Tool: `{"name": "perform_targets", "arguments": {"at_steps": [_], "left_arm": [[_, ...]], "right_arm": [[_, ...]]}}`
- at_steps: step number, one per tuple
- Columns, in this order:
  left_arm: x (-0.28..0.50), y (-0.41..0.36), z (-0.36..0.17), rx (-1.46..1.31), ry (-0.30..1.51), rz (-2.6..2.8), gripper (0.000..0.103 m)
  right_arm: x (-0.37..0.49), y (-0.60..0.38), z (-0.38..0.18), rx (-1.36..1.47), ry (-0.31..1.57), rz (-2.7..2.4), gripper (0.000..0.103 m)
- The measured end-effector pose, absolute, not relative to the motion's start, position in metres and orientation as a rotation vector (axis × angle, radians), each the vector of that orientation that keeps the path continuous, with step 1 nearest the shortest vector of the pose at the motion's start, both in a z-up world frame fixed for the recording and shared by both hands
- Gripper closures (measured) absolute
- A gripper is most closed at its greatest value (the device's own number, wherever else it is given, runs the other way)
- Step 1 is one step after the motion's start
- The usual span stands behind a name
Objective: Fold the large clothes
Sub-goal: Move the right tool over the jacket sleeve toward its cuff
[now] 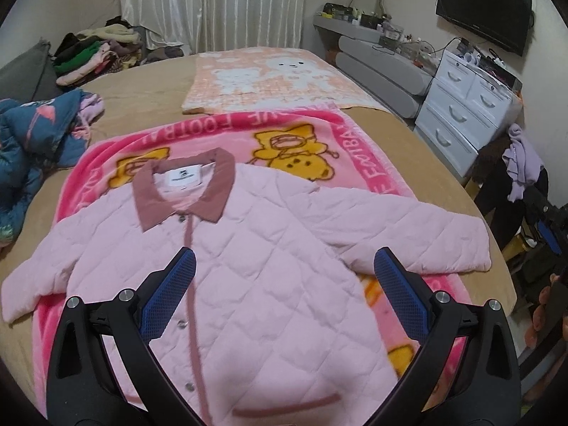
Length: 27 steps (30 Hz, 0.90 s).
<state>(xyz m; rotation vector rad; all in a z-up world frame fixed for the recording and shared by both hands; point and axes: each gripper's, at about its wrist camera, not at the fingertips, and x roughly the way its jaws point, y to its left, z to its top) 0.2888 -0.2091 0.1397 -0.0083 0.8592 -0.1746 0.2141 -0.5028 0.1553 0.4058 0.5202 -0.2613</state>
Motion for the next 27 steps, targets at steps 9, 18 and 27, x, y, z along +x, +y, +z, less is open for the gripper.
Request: {"name": "perform_targets", "arguments": {"at_steps": [9, 18, 27], "left_arm": [[0.338, -0.254, 0.11, 0.024, 0.901, -0.19, 0.009], [0.371, -0.291, 0.063, 0.057, 0.954, -0.204, 0.009], [0.393, -0.313, 0.029, 0.076, 1.0, -0.2, 0.009]], "right_arm": [[0.243, -0.553, 0.108, 0.46, 0.584, -0.352, 0.004], [0.254, -0.598, 0.064, 0.545, 0.652, -0.45, 0.004], [0.257, -0.649, 0.017, 0.596, 0.724, -0.633, 0.004]]}}
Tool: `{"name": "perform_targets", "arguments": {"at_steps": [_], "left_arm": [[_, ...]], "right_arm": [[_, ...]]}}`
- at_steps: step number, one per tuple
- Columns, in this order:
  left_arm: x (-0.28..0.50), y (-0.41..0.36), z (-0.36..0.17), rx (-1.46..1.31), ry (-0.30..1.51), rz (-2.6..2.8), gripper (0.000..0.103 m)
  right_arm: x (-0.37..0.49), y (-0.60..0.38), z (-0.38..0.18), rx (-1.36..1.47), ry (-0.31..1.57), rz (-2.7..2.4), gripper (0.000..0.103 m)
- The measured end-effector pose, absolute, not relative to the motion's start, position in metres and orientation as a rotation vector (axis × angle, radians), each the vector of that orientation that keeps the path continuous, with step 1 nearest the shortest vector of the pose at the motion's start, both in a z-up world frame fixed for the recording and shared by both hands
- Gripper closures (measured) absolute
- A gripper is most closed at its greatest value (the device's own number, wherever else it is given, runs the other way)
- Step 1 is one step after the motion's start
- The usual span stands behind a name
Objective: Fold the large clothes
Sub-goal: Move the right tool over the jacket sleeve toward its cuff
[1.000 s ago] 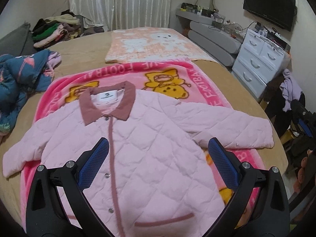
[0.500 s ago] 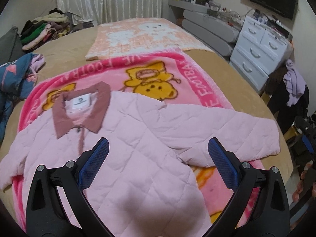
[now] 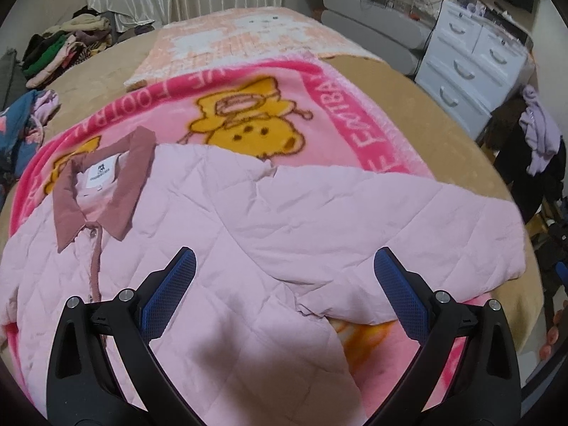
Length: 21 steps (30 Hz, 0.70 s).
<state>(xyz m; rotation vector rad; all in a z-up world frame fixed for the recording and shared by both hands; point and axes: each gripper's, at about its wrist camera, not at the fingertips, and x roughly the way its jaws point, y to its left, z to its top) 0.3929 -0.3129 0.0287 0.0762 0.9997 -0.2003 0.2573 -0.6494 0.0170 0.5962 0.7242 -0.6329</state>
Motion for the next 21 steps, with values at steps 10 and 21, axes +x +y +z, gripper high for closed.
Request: {"name": "perform_targets", "arguments": {"at_steps": [10, 21], "left_arm": [[0.404, -0.321, -0.001, 0.135, 1.028, -0.173, 0.009], [0.412, -0.331, -0.026, 0.156, 1.081, -0.196, 0.009]], "right_arm": [[0.261, -0.688, -0.047, 0.815, 0.802, -0.663, 0.004], [0.26, -0.715, -0.107, 1.119, 0.791, -0.649, 0.004]]}}
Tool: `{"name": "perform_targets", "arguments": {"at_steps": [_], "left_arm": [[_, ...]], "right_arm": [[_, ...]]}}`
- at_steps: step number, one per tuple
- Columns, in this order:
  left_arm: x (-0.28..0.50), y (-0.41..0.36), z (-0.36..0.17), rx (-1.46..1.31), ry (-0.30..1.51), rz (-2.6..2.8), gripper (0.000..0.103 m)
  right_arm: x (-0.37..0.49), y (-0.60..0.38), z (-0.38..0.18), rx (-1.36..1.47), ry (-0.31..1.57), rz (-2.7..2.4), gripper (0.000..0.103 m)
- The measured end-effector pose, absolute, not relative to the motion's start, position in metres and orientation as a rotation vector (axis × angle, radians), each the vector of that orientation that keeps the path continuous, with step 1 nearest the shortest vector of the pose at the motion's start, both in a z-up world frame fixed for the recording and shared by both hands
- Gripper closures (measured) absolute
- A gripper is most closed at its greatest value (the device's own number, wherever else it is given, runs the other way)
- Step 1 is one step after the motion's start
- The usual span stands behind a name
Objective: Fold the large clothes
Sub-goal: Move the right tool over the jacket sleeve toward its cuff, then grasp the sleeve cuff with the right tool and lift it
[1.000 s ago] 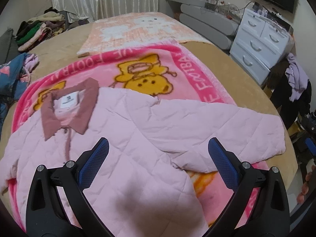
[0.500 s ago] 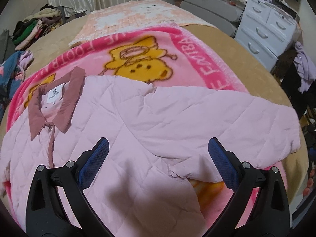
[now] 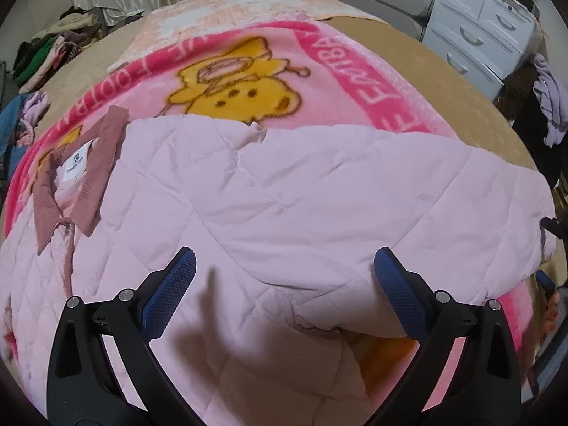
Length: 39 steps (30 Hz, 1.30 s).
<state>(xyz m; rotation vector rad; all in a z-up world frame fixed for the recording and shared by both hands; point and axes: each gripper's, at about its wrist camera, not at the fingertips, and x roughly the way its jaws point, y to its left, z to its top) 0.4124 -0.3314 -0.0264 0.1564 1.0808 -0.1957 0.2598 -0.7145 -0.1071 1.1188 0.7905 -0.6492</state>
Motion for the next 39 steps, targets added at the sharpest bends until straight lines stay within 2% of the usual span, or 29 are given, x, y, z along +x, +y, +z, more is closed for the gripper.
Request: {"name": "perform_targets", "arguments": {"at_steps": [5, 6, 8, 10, 14, 16, 18, 29, 39], "left_arm": [[0.41, -0.319, -0.02, 0.173, 1.068, -0.186, 0.009], [0.41, -0.315, -0.017, 0.175, 1.062, -0.18, 0.009], [0.409, -0.308, -0.011, 0.181, 1.049, -0.169, 0.009], [0.408, -0.299, -0.005, 0.177, 1.042, -0.156, 0.009], [0.402, -0.278, 0.011, 0.16, 1.029, -0.127, 0.009], [0.397, -0.267, 0.02, 0.157, 1.012, -0.12, 0.009], [0.391, -0.253, 0.03, 0.153, 0.996, -0.108, 0.009], [0.368, -0.176, 0.073, 0.077, 0.954, -0.081, 0.009], [0.355, -0.115, 0.098, -0.01, 0.905, -0.087, 0.009]], "right_arm": [[0.266, -0.723, -0.109, 1.134, 0.724, -0.623, 0.005], [0.266, -0.725, -0.11, 1.137, 0.705, -0.615, 0.01], [0.262, -0.728, -0.111, 1.16, 0.672, -0.625, 0.02], [0.259, -0.729, -0.109, 1.174, 0.644, -0.601, 0.043], [0.256, -0.73, -0.1, 1.165, 0.588, -0.548, 0.061], [0.254, -0.726, -0.084, 1.133, 0.536, -0.517, 0.075], [0.252, -0.719, -0.066, 1.096, 0.488, -0.482, 0.08], [0.233, -0.64, 0.052, 0.806, 0.278, -0.255, 0.087], [0.261, -0.529, 0.126, 0.574, 0.316, -0.079, 0.087]]}}
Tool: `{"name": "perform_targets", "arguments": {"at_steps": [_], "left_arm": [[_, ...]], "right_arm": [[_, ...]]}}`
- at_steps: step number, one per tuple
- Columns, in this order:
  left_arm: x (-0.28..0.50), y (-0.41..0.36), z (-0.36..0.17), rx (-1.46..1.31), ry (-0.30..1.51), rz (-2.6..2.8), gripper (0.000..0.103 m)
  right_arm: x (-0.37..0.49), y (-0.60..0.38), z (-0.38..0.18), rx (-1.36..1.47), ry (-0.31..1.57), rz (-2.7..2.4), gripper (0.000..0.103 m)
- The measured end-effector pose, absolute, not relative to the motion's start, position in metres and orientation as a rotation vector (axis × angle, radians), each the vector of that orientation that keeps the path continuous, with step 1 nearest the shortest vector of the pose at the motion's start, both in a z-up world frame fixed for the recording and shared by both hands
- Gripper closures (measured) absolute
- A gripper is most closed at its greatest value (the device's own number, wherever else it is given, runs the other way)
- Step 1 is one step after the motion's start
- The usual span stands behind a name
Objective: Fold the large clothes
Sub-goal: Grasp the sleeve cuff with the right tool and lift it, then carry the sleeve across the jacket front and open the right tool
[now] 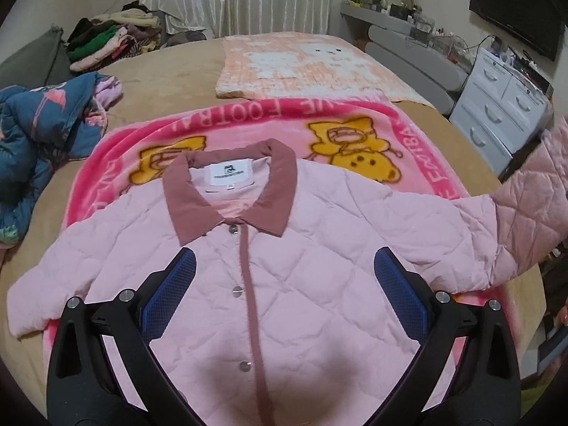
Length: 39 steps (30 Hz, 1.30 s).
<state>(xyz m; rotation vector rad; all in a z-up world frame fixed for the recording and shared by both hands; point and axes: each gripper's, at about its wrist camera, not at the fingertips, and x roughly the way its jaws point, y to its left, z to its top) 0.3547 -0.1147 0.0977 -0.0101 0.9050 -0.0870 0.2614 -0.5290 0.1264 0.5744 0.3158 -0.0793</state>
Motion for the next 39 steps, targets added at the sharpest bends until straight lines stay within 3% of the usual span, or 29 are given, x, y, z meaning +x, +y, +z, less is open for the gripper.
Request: {"name": "perform_targets", "arguments": {"at_steps": [18, 39], "left_arm": [[0.322, 0.01, 0.132, -0.083, 0.794, 0.016, 0.009], [0.312, 0.102, 0.104, -0.186, 0.819, 0.04, 0.009]], "right_arm": [[0.276, -0.347, 0.212, 0.368, 0.292, 0.11, 0.087], [0.301, -0.195, 0.206, 0.264, 0.367, 0.281, 0.087]]}}
